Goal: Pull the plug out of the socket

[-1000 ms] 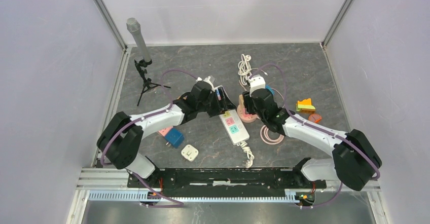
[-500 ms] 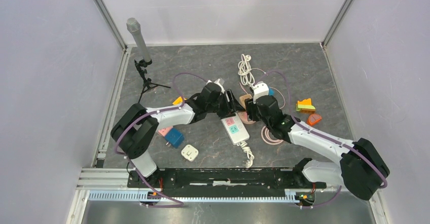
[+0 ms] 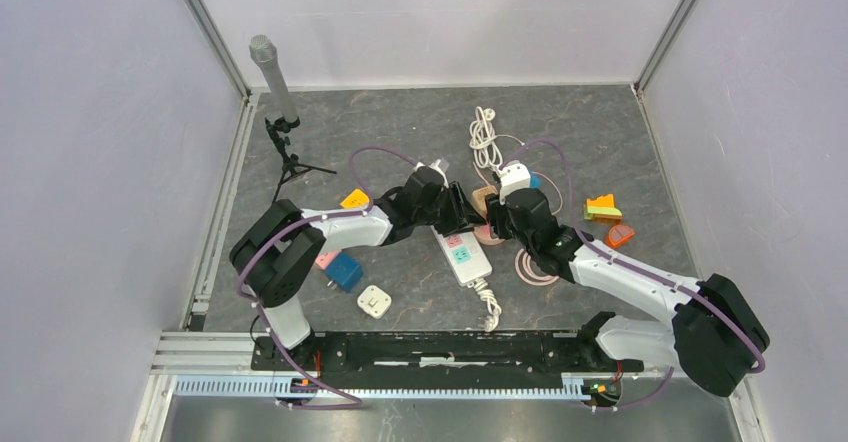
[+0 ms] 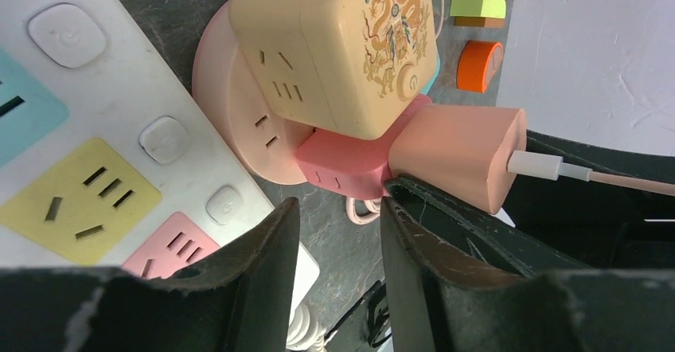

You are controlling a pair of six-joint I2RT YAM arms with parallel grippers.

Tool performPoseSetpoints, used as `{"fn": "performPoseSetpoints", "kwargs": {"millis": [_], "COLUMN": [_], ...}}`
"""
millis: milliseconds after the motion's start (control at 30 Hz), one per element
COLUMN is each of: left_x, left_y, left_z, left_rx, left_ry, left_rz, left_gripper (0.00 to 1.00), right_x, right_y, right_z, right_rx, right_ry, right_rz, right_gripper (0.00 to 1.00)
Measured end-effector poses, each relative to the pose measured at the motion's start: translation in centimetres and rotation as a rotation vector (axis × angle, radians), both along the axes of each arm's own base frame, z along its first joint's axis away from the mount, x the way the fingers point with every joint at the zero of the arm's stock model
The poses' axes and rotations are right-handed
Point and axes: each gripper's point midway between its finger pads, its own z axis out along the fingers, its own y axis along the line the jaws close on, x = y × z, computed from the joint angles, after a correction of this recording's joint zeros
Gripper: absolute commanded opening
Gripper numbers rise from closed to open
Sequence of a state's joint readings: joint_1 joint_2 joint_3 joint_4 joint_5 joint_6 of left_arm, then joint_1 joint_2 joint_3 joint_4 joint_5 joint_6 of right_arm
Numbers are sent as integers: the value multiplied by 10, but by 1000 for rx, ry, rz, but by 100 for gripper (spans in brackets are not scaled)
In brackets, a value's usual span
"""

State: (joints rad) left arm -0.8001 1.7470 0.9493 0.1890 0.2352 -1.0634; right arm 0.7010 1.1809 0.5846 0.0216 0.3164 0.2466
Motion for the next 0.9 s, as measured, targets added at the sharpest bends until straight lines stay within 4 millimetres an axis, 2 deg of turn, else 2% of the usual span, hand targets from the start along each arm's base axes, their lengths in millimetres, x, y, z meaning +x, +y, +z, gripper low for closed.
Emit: {"fn": "performPoseSetpoints", "kwargs": {"millis": [133,167,900], "left_x": [1,2,1], "left_y": [-2,-3,-9], "left_z": [-4,-5,-6], "left_rx": [2,-1,-79], "left_ry": [3,7,76], "left_rz": [1,2,60], "left_gripper": [49,49,47], "right_x": [0,0,-5], "right_y": [0,0,0], "right_z": [0,0,1], "right_rx": [1,-1,38], "right_ry": [0,2,0], "right_rz": [2,1,20], "right_gripper": [1,0,0]}}
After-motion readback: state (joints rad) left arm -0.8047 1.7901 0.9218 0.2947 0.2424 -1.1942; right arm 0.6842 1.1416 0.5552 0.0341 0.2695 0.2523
